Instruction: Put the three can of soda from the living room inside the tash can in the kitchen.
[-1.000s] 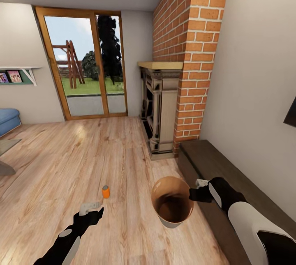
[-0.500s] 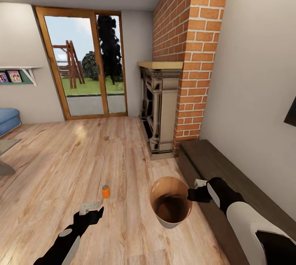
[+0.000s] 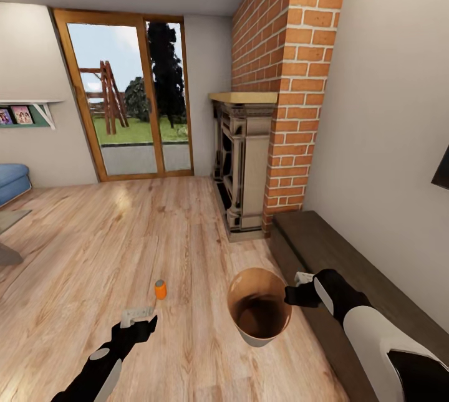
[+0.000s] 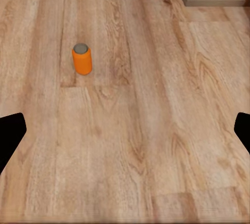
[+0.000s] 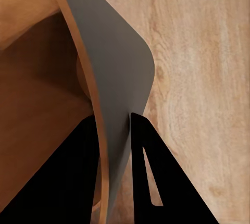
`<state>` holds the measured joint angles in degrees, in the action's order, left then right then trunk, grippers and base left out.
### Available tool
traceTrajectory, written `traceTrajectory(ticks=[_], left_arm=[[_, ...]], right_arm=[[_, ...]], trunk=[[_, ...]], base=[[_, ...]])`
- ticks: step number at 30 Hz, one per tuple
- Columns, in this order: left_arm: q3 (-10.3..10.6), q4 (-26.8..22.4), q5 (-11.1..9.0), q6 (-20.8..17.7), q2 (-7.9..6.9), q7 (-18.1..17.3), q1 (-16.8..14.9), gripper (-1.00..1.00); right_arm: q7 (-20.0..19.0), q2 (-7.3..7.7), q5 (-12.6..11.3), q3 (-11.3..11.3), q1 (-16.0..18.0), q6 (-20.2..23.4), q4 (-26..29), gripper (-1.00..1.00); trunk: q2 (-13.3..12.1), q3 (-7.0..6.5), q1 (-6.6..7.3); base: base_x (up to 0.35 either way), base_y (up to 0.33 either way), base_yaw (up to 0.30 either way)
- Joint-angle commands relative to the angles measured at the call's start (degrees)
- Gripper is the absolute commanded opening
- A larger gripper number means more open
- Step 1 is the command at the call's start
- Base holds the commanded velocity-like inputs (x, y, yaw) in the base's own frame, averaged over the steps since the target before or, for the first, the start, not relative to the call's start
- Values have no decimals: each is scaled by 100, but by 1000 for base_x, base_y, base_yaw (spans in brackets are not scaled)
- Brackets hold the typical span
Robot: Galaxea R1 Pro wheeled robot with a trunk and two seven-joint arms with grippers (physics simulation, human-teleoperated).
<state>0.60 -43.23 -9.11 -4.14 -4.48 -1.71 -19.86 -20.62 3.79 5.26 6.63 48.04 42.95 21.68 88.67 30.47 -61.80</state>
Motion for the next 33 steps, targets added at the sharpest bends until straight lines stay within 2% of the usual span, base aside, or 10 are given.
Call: traceTrajectory(ticks=[1, 8, 21, 27, 33], left_arm=[[1, 6, 3, -7, 0, -1, 0, 100], [11, 64, 28, -54, 5, -1, 0, 100], [97, 542, 35, -61, 31, 5, -9, 100], [216, 861, 26, -23, 73, 12, -16, 100], [235, 912, 24, 11, 78, 12, -17, 100]], right_arm=[[-32, -1, -148, 26, 4, 23, 6, -100], [-64, -1, -148, 30, 4, 20, 13, -100], [-87, 8, -148, 47, 27, 24, 135, -100], [-92, 5, -148, 37, 30, 28, 252, -100], [-96, 7, -148, 32, 26, 29, 264, -100]], trunk=[[42, 17, -22], [323, 143, -176], [844, 377, -462], [1085, 484, -593], [1326, 592, -725]], base=[[0, 0, 0], [0, 0, 0], [0, 0, 0], [0, 0, 0], [0, 0, 0]])
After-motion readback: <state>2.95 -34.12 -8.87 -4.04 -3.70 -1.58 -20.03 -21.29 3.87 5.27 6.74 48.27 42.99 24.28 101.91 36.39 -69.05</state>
